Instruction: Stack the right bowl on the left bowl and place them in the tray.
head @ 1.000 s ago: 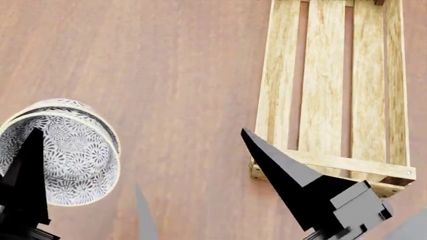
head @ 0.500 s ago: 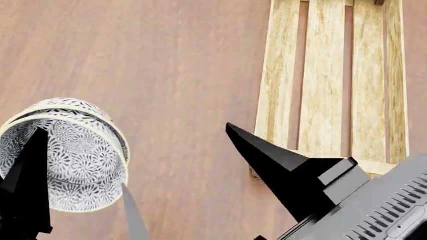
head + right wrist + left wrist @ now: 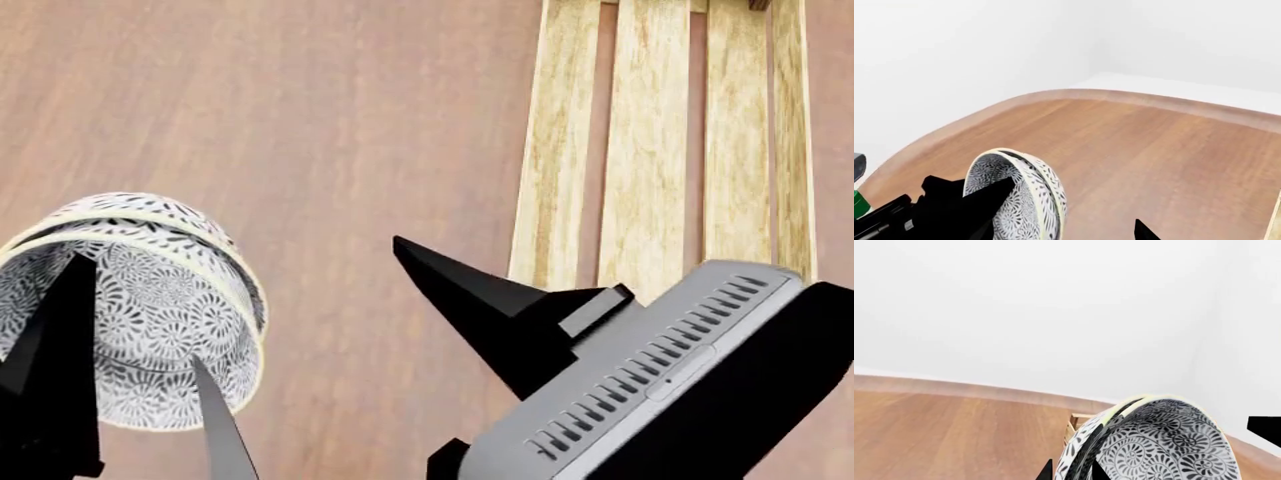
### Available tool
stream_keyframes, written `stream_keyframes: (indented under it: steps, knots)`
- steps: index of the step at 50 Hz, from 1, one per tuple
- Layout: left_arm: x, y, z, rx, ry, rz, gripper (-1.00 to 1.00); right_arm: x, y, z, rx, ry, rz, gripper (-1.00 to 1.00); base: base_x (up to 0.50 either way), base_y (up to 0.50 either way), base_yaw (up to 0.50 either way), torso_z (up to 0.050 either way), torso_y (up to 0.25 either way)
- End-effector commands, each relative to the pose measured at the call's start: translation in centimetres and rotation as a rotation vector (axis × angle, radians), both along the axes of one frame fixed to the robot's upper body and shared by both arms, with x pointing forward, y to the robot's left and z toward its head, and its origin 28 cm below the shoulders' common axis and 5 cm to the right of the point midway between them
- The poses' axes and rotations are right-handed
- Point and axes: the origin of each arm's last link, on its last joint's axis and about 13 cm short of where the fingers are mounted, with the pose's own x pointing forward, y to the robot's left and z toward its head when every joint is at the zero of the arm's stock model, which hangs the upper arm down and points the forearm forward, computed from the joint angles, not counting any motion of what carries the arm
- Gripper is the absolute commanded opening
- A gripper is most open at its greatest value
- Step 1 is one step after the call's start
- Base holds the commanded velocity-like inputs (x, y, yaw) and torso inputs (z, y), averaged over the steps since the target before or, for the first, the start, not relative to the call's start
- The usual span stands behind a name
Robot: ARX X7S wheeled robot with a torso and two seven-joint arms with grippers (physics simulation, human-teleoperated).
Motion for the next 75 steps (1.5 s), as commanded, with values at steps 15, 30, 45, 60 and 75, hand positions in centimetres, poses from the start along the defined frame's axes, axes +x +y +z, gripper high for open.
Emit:
stream_keyframes:
  steps: [15,30,45,60,75]
  knots:
    - [-0.7,-0.1,0.9,-0.01,-0.052,-0.026,-1.0,1.8,1.5,-1.5,0.043,0.027,0.041,1.0,0.0,0.0,0.0,0.0,0.001]
    - [-0.7,-0.2,1.0,-0.01,-0.056,-0.032,-1.0,3.1,1.8,-2.3,0.055,0.043,0.047,1.0,0.0,0.0,0.0,0.001,0.001]
    - [-0.8,-0.5,1.0,-0.004,-0.058,-0.05,-1.0,3.8,2.2,-2.9,0.056,0.057,0.052,1.0,0.0,0.0,0.0,0.0,0.001]
    - [-0.8,-0.5,1.0,-0.003,-0.055,-0.051,-1.0,4.0,2.3,-3.1,0.066,0.06,0.054,-1.0,0.0,0.0,0.0,0.001,0.001]
    - [-0.5,-0.5,0.8,-0.002,-0.043,-0.039,-1.0,4.0,2.3,-3.1,0.07,0.059,0.056,-1.0,0.0,0.0,0.0,0.0,0.001]
